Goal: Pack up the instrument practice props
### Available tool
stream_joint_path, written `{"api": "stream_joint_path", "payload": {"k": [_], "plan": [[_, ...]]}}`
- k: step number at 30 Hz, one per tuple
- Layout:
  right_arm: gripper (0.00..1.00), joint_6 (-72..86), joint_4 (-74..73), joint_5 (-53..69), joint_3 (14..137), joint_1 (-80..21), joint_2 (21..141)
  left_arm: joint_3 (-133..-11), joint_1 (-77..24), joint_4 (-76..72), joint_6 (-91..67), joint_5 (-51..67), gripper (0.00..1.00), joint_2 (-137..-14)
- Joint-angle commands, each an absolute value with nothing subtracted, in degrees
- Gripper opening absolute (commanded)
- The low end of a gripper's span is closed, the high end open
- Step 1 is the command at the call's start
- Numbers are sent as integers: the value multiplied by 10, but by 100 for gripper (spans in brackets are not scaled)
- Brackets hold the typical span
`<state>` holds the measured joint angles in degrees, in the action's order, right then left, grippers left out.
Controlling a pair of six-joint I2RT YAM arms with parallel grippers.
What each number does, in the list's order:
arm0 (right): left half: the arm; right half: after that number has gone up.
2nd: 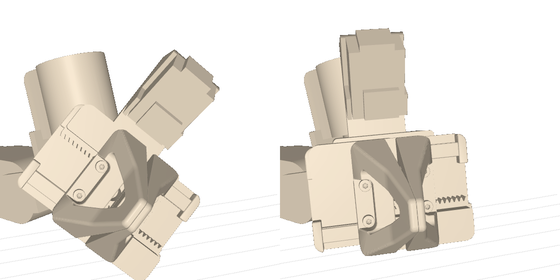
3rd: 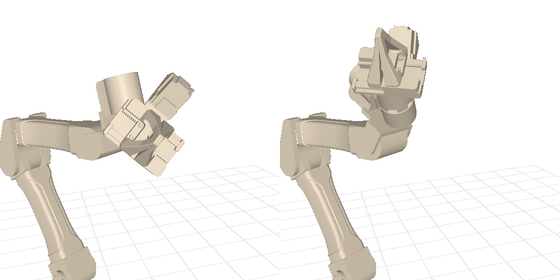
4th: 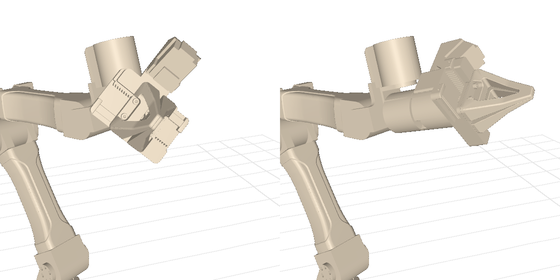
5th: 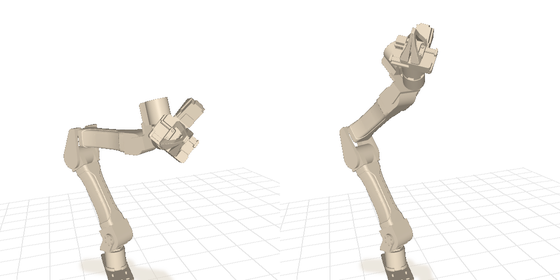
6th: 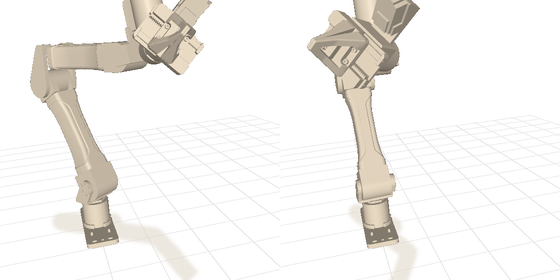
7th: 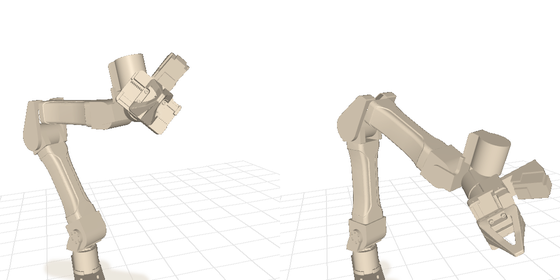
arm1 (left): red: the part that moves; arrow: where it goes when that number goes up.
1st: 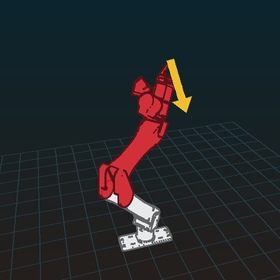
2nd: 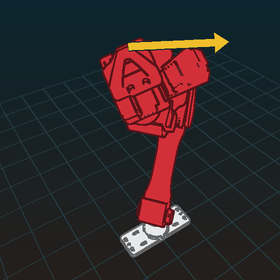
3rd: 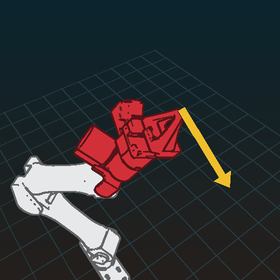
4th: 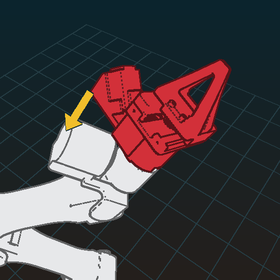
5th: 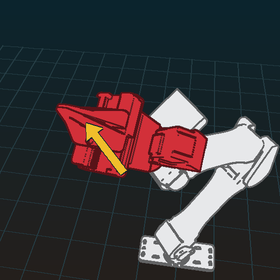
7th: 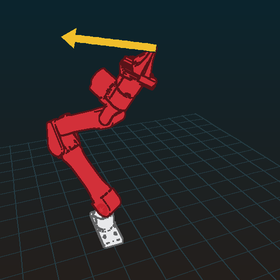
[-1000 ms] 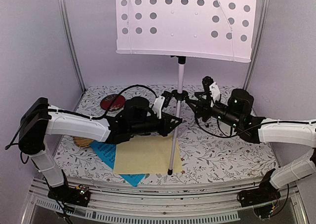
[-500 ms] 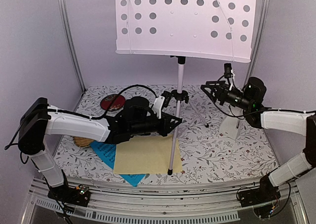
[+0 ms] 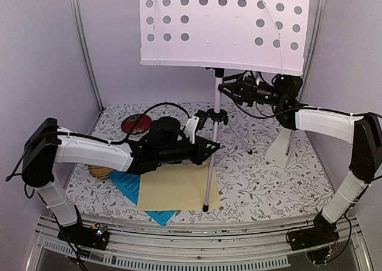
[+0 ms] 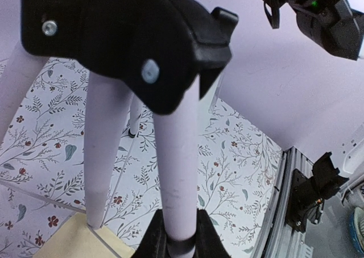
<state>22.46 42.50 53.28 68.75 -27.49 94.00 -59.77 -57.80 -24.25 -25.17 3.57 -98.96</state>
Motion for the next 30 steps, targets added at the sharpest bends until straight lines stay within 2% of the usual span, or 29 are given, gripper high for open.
{"api": "stream_joint_path", "payload": {"k": [1, 7, 13, 19, 24, 28, 30], "plan": [[55, 201, 404, 558, 726, -287, 958, -607, -577, -217, -223, 27, 0, -977], [50, 201, 404, 577, 763, -292, 973, -612, -577, -217, -222, 31, 0, -984], [50, 211, 406, 589, 783, -295, 979, -614, -577, -217, -222, 31, 0, -986], [44, 250, 445, 591, 794, -298, 986, -617, -577, -216, -221, 32, 0, -988], [29, 265, 447, 590, 801, -301, 988, -616, -577, -216, -220, 28, 0, -985], [4, 268, 450, 599, 798, -302, 978, -620, -576, -220, -216, 18, 0, -988], [1, 269, 449, 599, 793, -302, 966, -631, -574, -221, -213, 17, 0, -992]]}}
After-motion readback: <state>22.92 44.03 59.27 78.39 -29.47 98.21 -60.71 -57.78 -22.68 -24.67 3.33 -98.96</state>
